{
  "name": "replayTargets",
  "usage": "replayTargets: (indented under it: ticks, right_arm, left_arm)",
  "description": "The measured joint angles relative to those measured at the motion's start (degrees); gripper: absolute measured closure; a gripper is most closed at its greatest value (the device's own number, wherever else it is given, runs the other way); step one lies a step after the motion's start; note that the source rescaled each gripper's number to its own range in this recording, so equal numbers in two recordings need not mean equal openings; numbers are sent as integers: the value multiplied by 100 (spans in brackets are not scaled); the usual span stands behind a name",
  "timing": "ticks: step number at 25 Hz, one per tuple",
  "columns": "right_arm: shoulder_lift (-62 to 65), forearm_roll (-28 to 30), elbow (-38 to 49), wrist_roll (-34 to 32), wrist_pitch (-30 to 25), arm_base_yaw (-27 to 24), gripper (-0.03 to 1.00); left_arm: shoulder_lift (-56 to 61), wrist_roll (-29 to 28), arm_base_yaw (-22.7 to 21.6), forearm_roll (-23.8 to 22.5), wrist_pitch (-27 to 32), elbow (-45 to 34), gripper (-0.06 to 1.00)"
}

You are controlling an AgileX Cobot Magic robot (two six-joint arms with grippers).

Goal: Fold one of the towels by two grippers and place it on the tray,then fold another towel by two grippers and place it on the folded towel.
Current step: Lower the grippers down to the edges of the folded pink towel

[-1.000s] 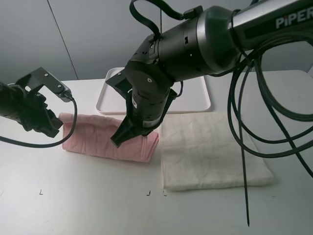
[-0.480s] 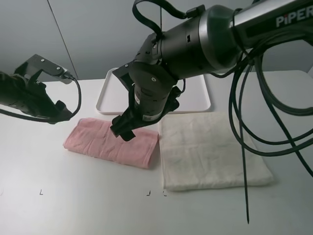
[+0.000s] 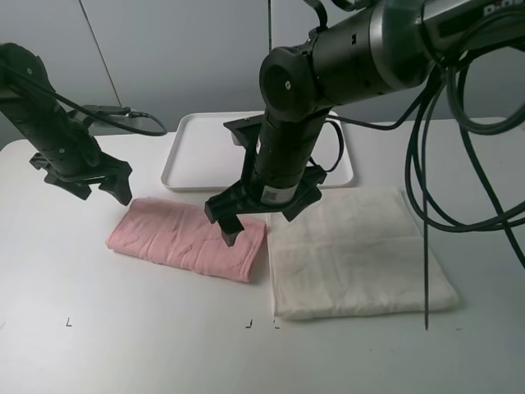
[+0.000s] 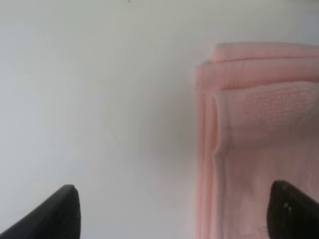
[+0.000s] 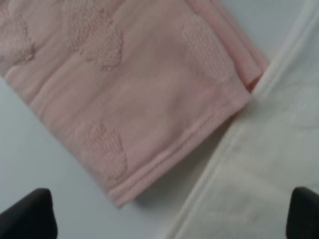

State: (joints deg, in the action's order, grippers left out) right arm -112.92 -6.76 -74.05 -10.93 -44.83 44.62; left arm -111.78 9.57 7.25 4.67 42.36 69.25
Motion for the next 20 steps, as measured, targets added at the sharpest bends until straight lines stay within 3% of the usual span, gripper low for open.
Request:
replayTargets:
  ticks: [5,12,20]
  right_arm:
    - [0,0,0,24,52,0,-3]
    - [0,0,0,147,91,0,-3]
    - [0,0,0,197,91,0,-3]
  left_arm:
    - [-301,-157,27,-47,77,0,-2]
    - [-586,-706,327,-539,-20,0,-2]
    - [-677,-1285,326,-1116,9,9,-2]
